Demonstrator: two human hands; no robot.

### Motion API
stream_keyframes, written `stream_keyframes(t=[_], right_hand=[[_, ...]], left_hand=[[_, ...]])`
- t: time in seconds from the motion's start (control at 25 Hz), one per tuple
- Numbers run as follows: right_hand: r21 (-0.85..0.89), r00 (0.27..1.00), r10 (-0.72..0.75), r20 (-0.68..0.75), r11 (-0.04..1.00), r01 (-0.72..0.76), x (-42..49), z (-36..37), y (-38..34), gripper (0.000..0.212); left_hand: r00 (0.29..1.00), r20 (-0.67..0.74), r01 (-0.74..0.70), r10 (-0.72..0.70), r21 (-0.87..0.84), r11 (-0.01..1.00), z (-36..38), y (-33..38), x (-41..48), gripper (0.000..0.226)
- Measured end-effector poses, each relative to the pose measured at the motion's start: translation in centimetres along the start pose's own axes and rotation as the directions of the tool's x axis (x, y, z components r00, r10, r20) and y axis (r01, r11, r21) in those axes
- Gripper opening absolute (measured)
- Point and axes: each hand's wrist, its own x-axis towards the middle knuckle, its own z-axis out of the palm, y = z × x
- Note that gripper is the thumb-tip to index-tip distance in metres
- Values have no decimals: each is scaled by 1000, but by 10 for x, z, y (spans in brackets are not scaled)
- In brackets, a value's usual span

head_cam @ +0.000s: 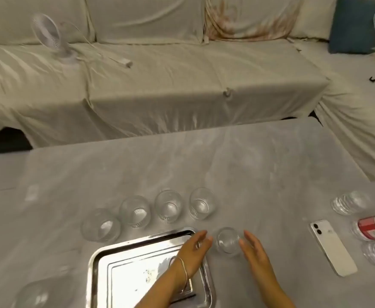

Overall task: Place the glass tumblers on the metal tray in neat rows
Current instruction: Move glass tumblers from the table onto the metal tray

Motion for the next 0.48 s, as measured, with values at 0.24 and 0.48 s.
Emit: stream_keyframes(t=[0.24, 0.48], right_hand=[[128, 987, -76, 144, 990, 58, 45, 19, 49, 39], [363, 954, -250, 164, 915, 177, 59, 33, 84, 66]], left_hand=[[977, 139, -184, 161, 175, 967, 14, -38, 56, 67], [927, 157, -371, 340, 259, 892, 18, -59, 76, 78]])
